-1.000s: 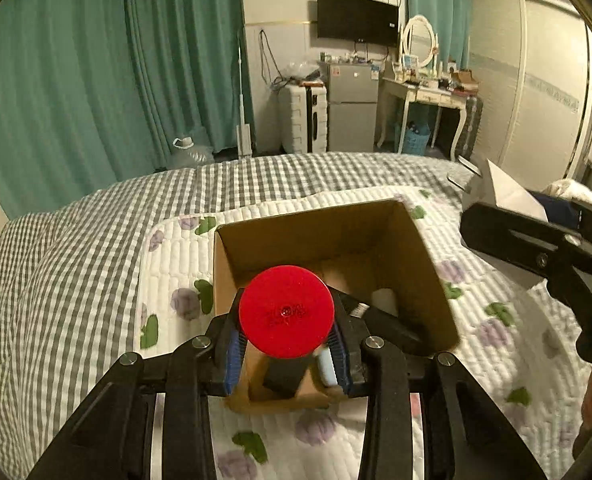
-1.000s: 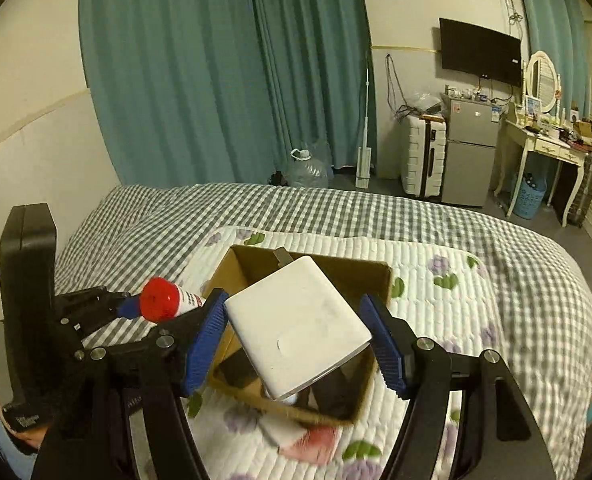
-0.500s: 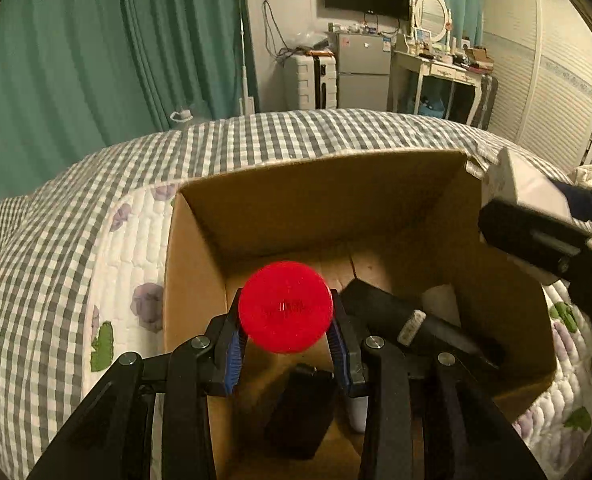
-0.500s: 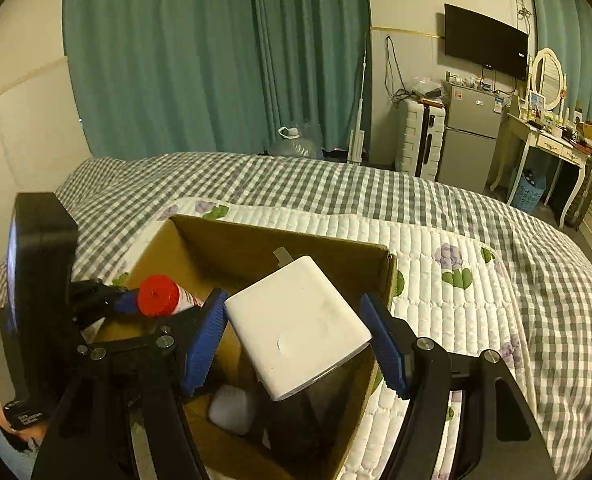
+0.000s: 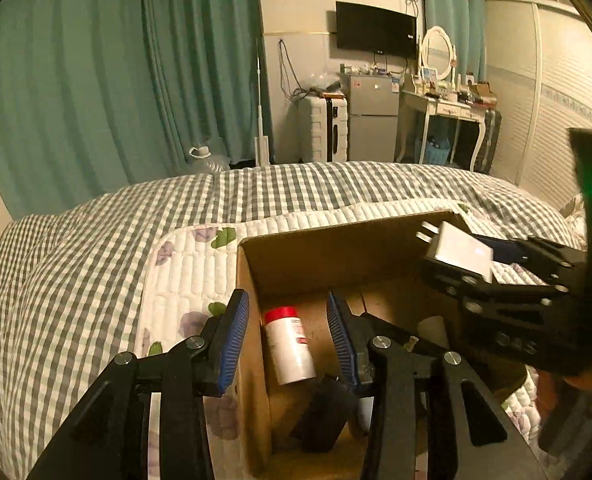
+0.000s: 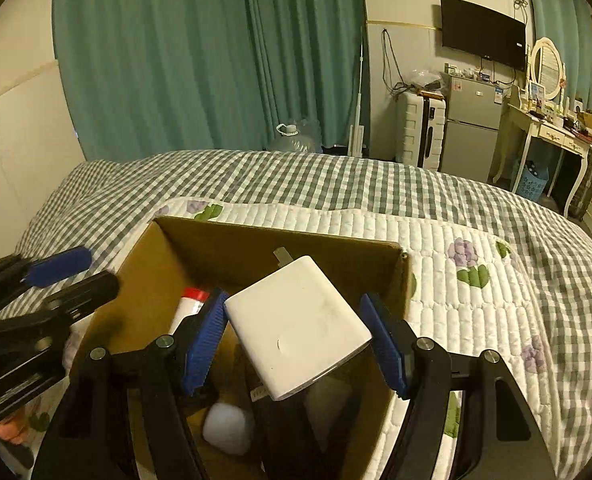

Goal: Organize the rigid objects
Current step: 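Lower the red-capped bottle into the box and open the left gripper while the right gripper carries the power bank, then open the right gripper to drop the power bank into the box, then grasp the white USB charger beside the box with the right gripper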

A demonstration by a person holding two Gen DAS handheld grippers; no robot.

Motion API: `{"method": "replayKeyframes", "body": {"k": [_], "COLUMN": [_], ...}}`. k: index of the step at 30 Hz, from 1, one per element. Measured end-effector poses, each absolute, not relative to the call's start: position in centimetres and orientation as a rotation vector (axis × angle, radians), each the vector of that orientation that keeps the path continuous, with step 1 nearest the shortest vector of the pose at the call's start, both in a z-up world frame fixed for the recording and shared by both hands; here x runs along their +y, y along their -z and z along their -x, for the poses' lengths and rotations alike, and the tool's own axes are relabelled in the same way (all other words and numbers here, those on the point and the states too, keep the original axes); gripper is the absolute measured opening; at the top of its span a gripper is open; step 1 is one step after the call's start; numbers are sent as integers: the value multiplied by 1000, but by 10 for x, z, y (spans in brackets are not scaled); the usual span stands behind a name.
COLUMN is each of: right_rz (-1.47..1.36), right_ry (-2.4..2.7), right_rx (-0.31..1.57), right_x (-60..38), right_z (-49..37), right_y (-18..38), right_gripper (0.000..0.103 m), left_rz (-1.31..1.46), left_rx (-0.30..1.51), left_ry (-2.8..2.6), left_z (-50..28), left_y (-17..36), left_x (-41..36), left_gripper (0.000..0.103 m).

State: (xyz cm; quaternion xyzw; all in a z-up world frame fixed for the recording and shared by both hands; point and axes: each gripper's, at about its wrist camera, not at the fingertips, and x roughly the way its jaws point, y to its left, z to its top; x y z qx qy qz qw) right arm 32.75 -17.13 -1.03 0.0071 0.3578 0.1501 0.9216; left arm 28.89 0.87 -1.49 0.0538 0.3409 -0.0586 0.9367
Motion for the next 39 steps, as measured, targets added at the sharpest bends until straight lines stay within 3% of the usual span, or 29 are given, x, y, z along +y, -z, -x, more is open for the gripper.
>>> {"method": "replayKeyframes", "body": {"k": [3,6,7,13,18,31,39], "right_rz": [-8,10,2,-8,-14,105,152], "right_ry": [-288,-236,-240,-248,-285,-219,-243], "right_rx": [728,699,685,621,629,829,874], "right_x": [-170,-172,-174,-186,-184,-171,-148], "right_z": [-328,-317,-310,-254,-206,-183,-192], "right_y": [12,-1,-9,-54,-60,70,106], "right_gripper": [69,85,85,89,90,90,90], "left_rz": [-107,-91,-85,-54,-34,-67,-34], "left_rx": [696,691,689,658,672,796,865], "left_ry": [115,117,120,125,148,108,62], "left_z": [-280,-265,-260,-219,-186,-168,-174], "left_y": [16,12,9,-10,-1,99,125], "left_x": [10,15,16,22,27,30,45], "left_gripper": [43,43,44,60,75,76,76]}}
